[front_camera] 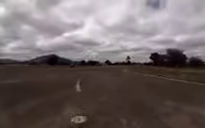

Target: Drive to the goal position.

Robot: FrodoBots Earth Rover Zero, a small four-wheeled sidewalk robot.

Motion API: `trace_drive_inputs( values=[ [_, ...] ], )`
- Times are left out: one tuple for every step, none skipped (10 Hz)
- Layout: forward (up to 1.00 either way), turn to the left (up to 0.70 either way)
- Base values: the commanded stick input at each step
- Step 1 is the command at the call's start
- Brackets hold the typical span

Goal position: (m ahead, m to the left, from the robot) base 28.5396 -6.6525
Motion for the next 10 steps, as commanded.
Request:
trace_drive_inputs(
  values=[
    [0.60, -0.15],
    [0.60, -0.15],
    [0.60, 0.00],
    [0.60, 0.00],
    [0.60, 0.00],
    [0.60, 0.00],
    [0.60, 0.00],
    [0.60, 0.00],
    [0.60, 0.00],
    [0.60, 0.00]
  ],
)
